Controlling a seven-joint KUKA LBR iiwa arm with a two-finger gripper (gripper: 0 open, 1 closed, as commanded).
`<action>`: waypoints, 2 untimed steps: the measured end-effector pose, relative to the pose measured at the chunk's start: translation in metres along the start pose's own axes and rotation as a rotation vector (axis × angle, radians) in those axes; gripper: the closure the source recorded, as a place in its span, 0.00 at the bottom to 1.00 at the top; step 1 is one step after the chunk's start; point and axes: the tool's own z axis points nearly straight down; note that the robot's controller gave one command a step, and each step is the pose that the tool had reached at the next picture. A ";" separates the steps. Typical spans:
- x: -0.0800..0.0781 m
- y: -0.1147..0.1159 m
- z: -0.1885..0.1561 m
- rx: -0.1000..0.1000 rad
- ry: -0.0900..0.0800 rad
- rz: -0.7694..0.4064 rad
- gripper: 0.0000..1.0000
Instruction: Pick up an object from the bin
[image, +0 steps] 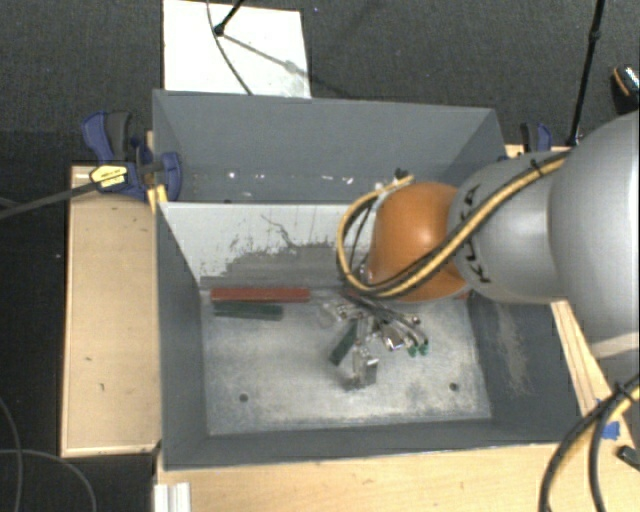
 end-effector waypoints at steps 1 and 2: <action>0.000 -0.003 0.000 0.003 -0.001 0.000 1.00; 0.019 -0.022 -0.133 0.006 -0.008 -0.037 1.00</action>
Offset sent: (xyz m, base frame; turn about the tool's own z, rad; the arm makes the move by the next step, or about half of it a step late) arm 0.0000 0.0000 0.0000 0.0000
